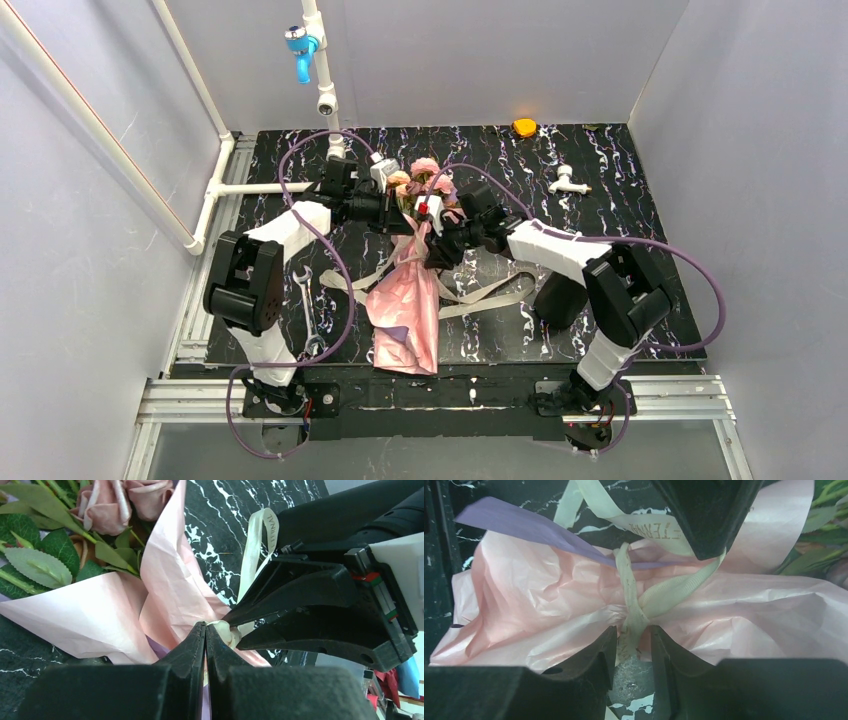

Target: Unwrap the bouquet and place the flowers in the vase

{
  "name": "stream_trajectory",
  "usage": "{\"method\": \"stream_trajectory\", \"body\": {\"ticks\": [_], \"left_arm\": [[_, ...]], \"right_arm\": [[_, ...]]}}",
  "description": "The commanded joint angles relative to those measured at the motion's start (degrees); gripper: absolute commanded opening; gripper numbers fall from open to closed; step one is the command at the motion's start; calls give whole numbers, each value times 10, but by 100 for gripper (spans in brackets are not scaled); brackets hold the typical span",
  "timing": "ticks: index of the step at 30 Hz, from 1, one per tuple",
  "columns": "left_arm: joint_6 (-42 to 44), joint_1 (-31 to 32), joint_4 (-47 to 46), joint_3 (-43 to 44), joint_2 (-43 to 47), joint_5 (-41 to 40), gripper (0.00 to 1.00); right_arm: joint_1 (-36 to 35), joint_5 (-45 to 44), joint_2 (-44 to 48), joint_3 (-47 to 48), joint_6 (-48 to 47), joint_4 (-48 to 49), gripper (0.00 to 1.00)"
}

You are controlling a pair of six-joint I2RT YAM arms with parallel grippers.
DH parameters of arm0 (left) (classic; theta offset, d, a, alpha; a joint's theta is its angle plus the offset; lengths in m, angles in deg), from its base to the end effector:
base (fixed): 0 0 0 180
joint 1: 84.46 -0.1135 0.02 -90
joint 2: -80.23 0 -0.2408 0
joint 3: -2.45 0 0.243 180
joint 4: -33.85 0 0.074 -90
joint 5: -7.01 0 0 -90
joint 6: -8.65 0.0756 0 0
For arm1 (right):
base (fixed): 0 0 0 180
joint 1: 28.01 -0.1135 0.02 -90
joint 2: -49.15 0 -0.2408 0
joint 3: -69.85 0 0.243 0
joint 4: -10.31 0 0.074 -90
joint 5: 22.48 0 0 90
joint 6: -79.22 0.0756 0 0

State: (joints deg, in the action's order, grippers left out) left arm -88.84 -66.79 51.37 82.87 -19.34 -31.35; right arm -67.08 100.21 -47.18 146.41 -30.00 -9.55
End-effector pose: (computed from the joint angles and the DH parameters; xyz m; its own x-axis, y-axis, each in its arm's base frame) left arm 0.3503 -0.1738 0.1990 -0.6668 0.1275 -0.7342 0.7067 0.4206 -0.5688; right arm 0.2702 0.2720 0.1829 -0.1867 -0.5084 -0.8407 -0.9688 0.2371 0.0717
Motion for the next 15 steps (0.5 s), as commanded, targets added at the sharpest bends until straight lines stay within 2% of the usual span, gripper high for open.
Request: {"method": "stream_trajectory", "body": {"ticks": [1, 2, 5, 7, 11, 15], "left_arm": [[-37, -12, -11, 14, -11, -17, 0], [-40, -16, -5, 16, -11, -19, 0], [1, -24, 24, 9, 12, -10, 27], [76, -27, 35, -12, 52, 1, 36], [188, -27, 69, -51, 121, 15, 37], [247, -22, 86, -73, 142, 9, 35]], "right_arm": [[0, -16, -19, 7, -8, 13, 37], [0, -20, -24, 6, -15, 6, 35], [4, -18, -29, 6, -17, 0, 30], [6, -11, -25, 8, -2, 7, 31], [14, 6, -16, 14, 33, 13, 35], [34, 23, -9, 24, 72, 13, 41]]}}
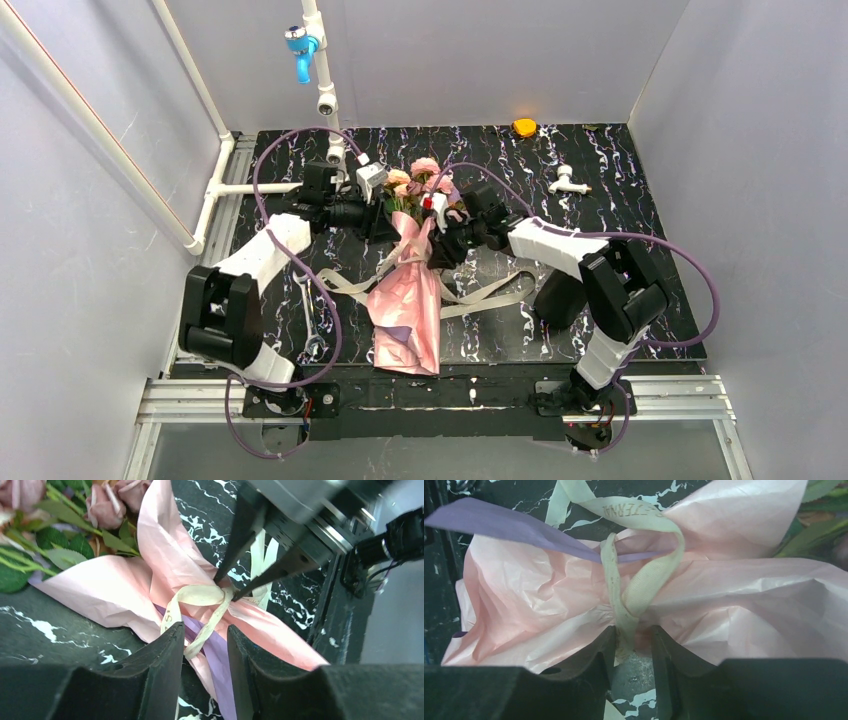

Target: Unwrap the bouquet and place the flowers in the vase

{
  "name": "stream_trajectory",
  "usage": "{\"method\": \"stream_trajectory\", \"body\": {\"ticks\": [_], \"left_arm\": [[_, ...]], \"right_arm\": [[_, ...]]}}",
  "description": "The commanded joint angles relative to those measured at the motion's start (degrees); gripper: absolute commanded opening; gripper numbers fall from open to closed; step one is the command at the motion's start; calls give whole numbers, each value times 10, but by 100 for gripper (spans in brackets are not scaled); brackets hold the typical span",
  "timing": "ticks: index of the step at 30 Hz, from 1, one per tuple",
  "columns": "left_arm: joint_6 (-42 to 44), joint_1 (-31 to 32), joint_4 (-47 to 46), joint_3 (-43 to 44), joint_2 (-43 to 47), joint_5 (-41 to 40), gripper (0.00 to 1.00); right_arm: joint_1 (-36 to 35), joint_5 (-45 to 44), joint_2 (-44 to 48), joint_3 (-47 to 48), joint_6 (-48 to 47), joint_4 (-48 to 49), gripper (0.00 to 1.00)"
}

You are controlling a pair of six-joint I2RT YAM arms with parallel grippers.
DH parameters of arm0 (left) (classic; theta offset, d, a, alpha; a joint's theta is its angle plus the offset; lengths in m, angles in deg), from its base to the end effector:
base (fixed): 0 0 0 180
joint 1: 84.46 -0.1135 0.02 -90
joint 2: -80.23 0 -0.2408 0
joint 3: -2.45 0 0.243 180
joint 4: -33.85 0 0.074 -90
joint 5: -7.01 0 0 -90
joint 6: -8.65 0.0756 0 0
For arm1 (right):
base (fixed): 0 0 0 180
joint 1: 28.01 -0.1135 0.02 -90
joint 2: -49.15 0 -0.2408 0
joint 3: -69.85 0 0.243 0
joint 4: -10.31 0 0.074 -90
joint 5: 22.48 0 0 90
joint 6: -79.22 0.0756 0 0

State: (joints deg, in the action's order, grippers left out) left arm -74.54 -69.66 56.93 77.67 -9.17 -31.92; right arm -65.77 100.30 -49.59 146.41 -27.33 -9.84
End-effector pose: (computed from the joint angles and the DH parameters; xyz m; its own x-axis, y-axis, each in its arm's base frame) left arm 0.3232 -0.1462 0.2212 -0.4912 0.2068 -0.8461 0.8232 0.4279 -0.3733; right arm 0.2780 0.2671 0.1671 -0.2735 -0.5148 -0.8125 -0.9485 0.2847 0.1389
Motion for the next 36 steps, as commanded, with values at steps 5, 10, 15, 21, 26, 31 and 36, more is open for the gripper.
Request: {"method": "stream_trajectory", "body": {"ticks": [5, 10, 15, 21, 26, 31, 36], "left_arm": [[194, 33, 30, -38, 51, -5, 34], [277, 72, 33, -42, 52, -35, 35], [267, 94, 10, -25, 26, -69, 36], [295, 115, 6, -16, -1, -86, 36], [314, 134, 7, -13, -23, -127, 37], [303, 150, -2, 4, -46, -166, 36], [245, 154, -11, 22, -33, -175, 6]], "right_arm": [[37, 26, 12, 55, 88, 17, 41], [38, 25, 5, 69, 123, 39, 44], [38, 2, -5, 73, 129, 53, 40], [38, -57, -44, 99, 118, 35, 18], [28, -69, -67, 99, 85, 17, 13], [25, -86, -90, 97, 65, 12, 13], [26, -91, -103, 97, 34, -1, 13]]}}
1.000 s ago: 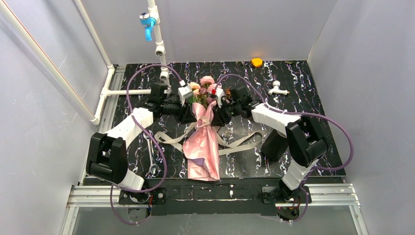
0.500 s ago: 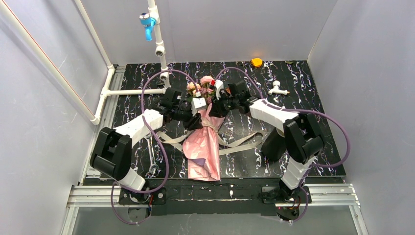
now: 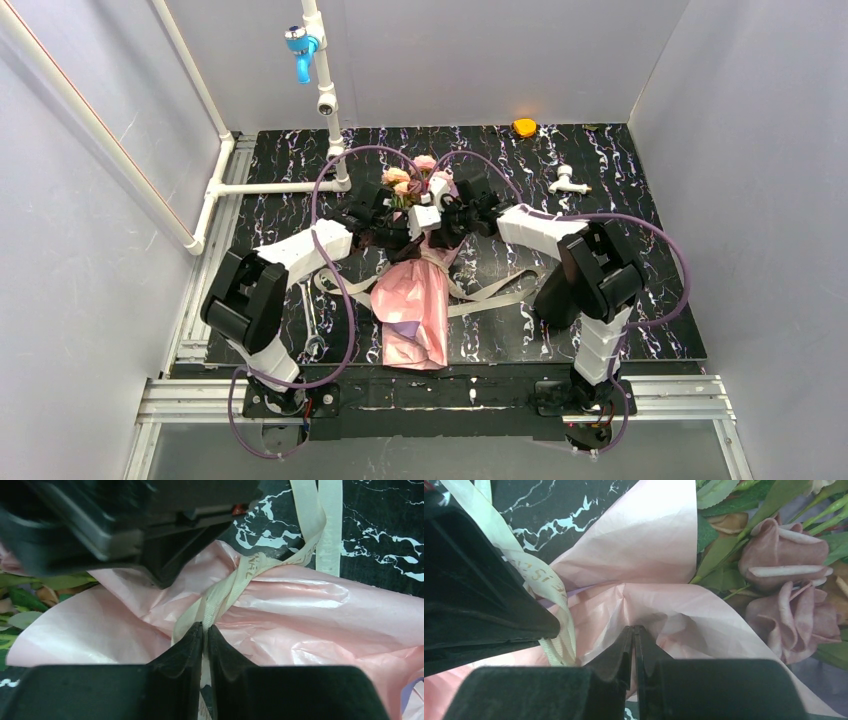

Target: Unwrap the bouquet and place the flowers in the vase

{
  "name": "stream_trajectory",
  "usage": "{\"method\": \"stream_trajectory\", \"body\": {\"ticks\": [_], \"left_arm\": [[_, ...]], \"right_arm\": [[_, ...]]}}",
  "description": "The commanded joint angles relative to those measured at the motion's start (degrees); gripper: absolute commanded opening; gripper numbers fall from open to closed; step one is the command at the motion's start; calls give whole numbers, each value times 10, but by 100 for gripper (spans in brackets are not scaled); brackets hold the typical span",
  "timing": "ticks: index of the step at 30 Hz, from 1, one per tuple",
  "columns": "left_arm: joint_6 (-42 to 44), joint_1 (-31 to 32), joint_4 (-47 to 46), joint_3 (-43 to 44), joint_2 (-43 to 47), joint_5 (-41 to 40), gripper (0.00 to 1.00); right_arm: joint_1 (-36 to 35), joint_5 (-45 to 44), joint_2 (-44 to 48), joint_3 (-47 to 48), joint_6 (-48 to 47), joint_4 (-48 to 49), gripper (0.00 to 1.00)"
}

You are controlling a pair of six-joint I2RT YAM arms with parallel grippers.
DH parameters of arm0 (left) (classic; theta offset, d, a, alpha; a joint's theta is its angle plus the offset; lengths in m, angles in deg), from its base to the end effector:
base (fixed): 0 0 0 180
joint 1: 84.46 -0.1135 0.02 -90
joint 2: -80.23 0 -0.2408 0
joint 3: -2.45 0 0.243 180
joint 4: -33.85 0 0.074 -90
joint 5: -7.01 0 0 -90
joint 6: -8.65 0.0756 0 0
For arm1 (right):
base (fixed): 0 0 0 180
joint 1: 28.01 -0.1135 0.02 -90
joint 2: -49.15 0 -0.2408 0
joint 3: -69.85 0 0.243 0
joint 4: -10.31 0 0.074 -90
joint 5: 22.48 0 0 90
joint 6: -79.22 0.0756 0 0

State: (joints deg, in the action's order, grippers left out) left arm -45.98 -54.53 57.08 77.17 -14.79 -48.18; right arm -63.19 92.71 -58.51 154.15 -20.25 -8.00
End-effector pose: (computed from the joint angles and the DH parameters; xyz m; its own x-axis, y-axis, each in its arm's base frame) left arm 0.2971 -0.2208 0.1754 -0.0420 0.5726 -0.8188 0.9720 0.2129 0.0991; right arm 0.3268 0.2697 0.1519 -0.4075 -0.4694 -0.7834 -0.8600 0.4858 0.1562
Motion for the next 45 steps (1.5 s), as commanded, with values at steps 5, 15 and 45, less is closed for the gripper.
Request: {"method": "stream_trajectory", "body": {"ticks": [5, 15, 45], "left_arm": [[-165, -15, -72, -3, 84, 3, 0], [-303, -44, -109, -65, 130, -10, 0], [-342, -69, -108, -14, 82, 20, 0]], "right_arm": [[-1, -22, -22, 18, -64, -34, 12], [6, 2, 17, 34, -62, -62, 30], [8, 48, 110, 16, 18, -67, 58]]}}
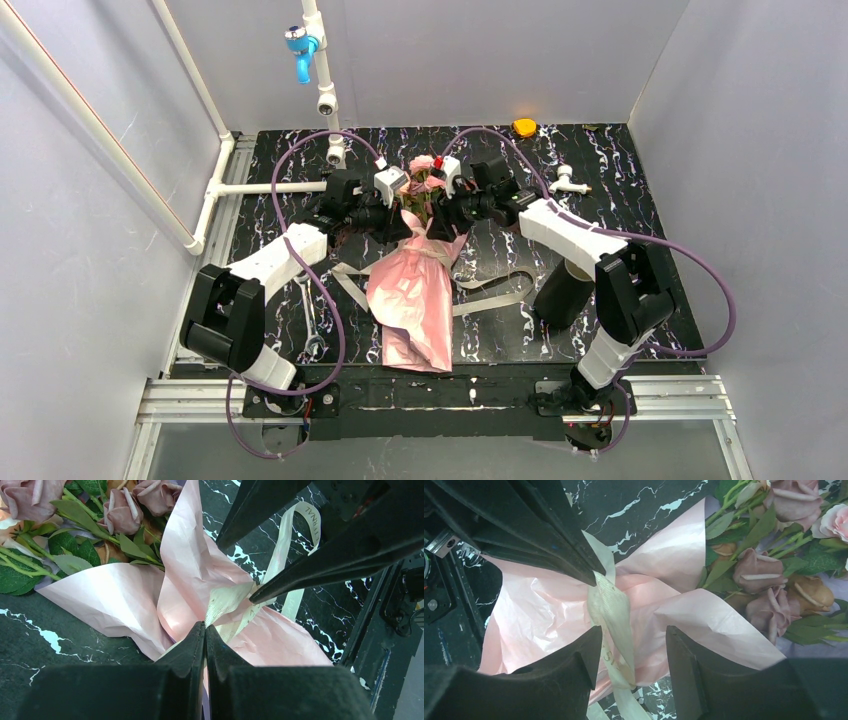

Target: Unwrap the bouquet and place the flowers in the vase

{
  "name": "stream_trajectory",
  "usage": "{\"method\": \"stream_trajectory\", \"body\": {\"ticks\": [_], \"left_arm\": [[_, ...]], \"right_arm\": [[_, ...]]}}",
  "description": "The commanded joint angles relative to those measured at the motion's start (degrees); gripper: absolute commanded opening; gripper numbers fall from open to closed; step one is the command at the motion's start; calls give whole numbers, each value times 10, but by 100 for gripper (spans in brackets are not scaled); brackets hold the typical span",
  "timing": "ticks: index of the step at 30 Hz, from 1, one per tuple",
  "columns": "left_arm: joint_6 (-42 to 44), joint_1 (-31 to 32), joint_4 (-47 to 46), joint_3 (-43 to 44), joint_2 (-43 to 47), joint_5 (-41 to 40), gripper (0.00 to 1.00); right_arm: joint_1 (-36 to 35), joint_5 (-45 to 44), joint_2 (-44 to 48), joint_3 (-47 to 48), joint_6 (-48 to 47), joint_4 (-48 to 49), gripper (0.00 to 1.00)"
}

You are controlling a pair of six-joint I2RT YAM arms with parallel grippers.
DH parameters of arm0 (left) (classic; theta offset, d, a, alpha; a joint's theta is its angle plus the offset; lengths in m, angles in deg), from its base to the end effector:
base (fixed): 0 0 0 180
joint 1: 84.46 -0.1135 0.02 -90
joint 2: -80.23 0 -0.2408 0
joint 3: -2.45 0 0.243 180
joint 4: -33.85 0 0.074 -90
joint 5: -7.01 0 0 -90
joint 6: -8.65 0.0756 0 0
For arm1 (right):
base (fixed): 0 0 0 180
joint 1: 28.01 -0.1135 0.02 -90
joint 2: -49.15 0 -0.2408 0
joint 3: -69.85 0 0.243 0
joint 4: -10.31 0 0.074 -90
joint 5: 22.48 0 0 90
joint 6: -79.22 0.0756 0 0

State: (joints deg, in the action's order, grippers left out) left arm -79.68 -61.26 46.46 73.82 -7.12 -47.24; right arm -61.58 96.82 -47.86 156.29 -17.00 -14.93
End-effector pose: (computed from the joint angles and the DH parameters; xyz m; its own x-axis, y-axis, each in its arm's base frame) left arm 0.3147 -0.1829 0.2224 -0.4166 0.2043 -0.8858 0.8037 0.5381 -0.2539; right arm 0.3143 0.2530 0.2261 -0.3966 -0.3766 -0.8372 -0.8609 0.4691 0.1968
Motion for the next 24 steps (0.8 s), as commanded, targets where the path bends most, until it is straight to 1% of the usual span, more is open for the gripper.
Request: {"method": "stream_trajectory", "body": {"ticks": [1, 3, 6, 11, 13, 14, 17, 21, 22, 23, 24], "left_arm": [[-7, -3, -3, 18, 6, 11, 0], [-10, -2, -5, 18, 9, 11, 0], [-13, -3, -6, 17, 14, 9, 0], [-10, -6, -6, 11, 19, 10, 0], [-9, -7, -5, 10, 20, 10, 0], [-7, -8, -5, 8, 19, 12, 0], [3, -10, -3, 4, 19, 12, 0], [23, -10, 3, -2, 17, 14, 0], [30, -11, 4, -4, 17, 16, 4], [39, -10, 8, -2, 17, 21, 17], [49, -11, 13, 0, 18, 25, 33]], "right_arm": [[-10, 3, 3, -11, -20, 1, 58], [-12, -7, -1, -20, -31, -3, 56], [-12, -26, -7, -29, -48, -8, 49], [-11, -48, -3, -41, -67, -19, 41], [-11, -53, 3, -42, -65, -19, 34], [-11, -54, 7, -41, -64, -19, 29], [-11, -47, 19, -34, -57, -15, 1], [-10, -30, 39, -20, -29, 18, 1], [-11, -26, 43, -16, -23, 24, 1], [-11, -21, 45, -12, -15, 28, 1], [-11, -14, 47, -6, -9, 31, 1]]}}
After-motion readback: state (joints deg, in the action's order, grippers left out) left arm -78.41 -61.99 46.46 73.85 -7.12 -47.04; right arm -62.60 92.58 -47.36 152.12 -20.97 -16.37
